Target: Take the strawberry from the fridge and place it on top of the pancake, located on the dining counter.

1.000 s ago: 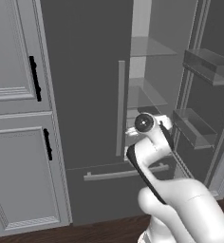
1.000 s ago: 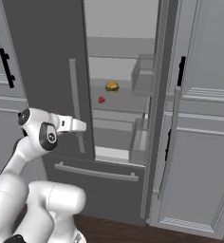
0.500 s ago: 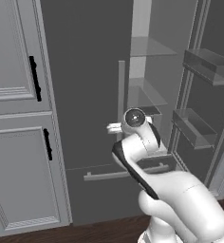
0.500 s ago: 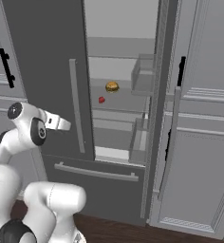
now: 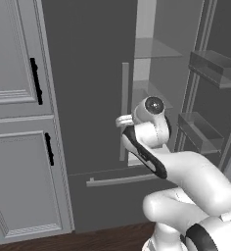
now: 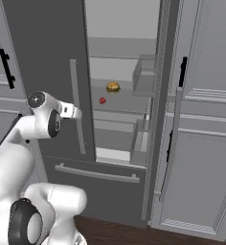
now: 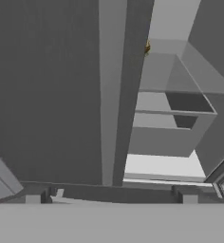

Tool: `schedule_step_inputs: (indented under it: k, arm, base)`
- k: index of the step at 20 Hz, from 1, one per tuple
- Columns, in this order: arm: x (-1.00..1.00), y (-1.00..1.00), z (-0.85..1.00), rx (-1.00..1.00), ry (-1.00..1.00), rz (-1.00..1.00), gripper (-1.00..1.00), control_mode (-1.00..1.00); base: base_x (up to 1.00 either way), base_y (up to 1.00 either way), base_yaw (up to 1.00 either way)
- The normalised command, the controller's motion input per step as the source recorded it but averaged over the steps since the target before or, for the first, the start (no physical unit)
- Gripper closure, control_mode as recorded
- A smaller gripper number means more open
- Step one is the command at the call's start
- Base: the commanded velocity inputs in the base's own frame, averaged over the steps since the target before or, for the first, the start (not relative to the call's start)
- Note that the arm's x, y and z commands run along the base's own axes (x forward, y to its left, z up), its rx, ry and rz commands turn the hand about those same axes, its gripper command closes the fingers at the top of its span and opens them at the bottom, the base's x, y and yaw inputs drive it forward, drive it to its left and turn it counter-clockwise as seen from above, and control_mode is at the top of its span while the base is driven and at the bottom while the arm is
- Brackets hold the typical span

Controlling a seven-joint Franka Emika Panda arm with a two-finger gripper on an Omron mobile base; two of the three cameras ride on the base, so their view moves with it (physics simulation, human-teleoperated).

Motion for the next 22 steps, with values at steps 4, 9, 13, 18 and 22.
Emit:
schedule_step_inputs:
  k: [4, 9, 13, 18, 22]
  arm:
    - [0.40, 0.01, 0.09, 0.04, 0.00, 0.06, -1.00, -1.00]
    - [0.35, 0.02, 0.02, 0.02, -0.02, 0.00, -1.00, -1.00]
    - [0.46, 0.00, 0.00, 0.00, 0.00, 0.00, -1.00, -1.00]
    - [0.56, 0.00, 0.00, 0.00, 0.00, 0.00, -1.00, -1.00]
    - [0.59, 0.00, 0.00, 0.00, 0.00, 0.00, -1.00, -1.00]
  base:
    - [0.00, 0.00, 0.00]
    - [0.00, 0.00, 0.00]
    - [0.00, 0.00, 0.00]
    - [0.00, 0.00, 0.00]
    - [0.00, 0.00, 0.00]
